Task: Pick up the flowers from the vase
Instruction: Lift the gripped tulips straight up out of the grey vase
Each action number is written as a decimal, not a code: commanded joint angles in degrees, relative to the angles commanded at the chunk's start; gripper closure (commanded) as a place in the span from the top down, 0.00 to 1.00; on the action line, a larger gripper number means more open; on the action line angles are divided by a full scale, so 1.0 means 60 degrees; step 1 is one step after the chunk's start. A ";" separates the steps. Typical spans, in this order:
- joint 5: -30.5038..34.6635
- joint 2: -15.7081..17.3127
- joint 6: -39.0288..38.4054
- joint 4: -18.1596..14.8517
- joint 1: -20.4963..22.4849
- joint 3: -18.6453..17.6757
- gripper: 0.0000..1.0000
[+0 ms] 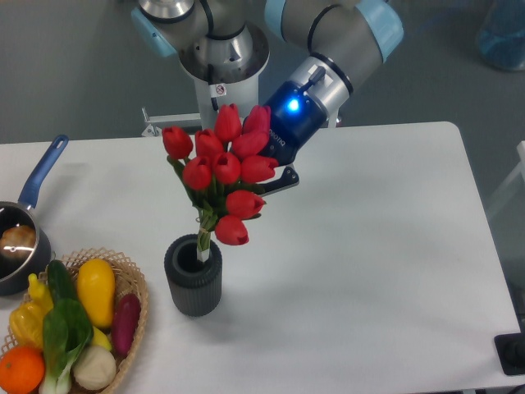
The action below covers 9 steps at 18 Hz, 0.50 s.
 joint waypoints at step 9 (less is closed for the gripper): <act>-0.0249 0.0074 -0.0235 0.0015 0.0044 -0.0015 0.33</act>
